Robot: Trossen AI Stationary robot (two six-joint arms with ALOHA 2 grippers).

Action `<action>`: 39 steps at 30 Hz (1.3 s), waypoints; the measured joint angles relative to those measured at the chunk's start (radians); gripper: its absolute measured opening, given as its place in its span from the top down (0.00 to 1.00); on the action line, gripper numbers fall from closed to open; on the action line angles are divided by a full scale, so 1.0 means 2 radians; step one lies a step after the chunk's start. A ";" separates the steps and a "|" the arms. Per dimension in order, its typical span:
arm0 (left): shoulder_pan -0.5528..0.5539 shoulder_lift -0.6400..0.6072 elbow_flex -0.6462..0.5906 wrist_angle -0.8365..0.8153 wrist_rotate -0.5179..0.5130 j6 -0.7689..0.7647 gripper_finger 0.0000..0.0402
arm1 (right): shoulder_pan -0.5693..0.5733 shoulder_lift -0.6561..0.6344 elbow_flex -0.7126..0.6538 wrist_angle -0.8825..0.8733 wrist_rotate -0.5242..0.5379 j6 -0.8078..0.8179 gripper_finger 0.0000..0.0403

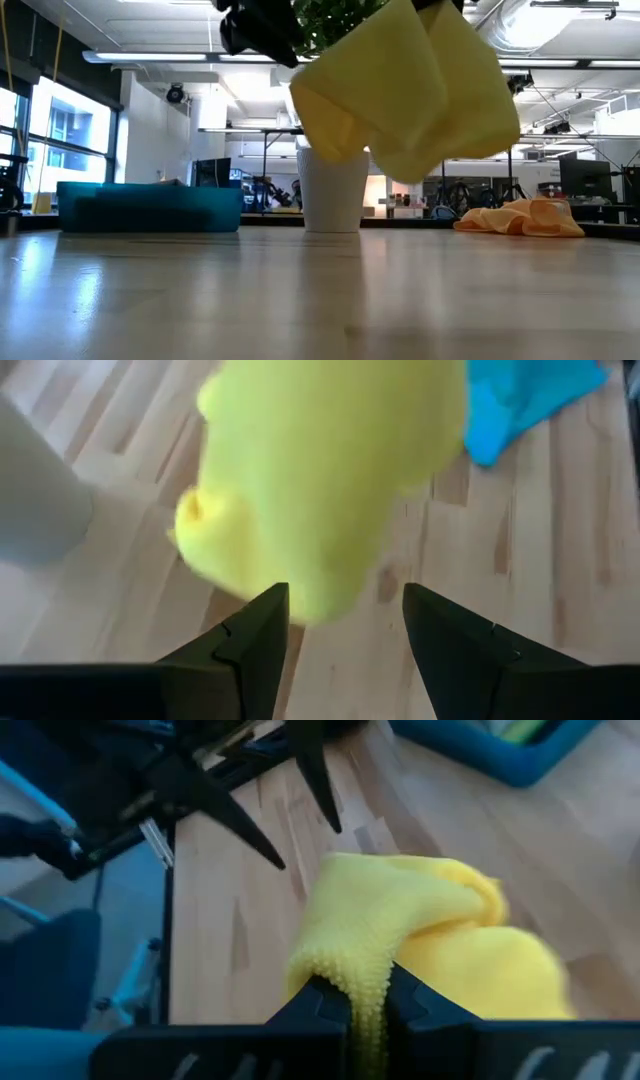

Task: Fold microfiber towels
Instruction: Fold the yellow towel

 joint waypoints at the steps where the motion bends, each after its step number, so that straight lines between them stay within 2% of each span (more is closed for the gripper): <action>1: -0.005 0.000 0.000 0.000 -0.006 0.013 0.53 | 0.000 0.000 0.000 0.000 0.000 0.020 1.00; 3: -0.017 -0.001 0.000 0.009 -0.036 0.055 0.53 | 0.000 0.000 0.000 0.003 0.000 0.058 1.00; 8: -0.049 -0.001 0.000 0.008 -0.148 0.183 0.53 | 0.000 0.000 0.000 0.037 0.000 0.131 1.00; 12: -0.066 0.000 0.000 0.007 -0.192 0.242 0.53 | -0.002 0.000 0.000 0.091 0.000 0.169 1.00; 20: -0.092 -0.001 0.000 0.006 -0.311 0.246 0.53 | -0.002 0.000 0.001 0.176 -0.003 0.203 1.00; 26: -0.115 -0.001 0.000 -0.002 -0.337 0.271 0.53 | -0.002 0.000 0.001 0.219 -0.003 0.223 1.00; 33: -0.128 -0.001 0.000 0.000 -0.453 0.292 0.53 | -0.002 0.000 0.001 0.246 -0.004 0.236 1.00; 39: -0.134 -0.001 0.000 0.013 -0.464 0.288 0.53 | -0.002 0.000 0.001 0.244 -0.004 0.242 1.00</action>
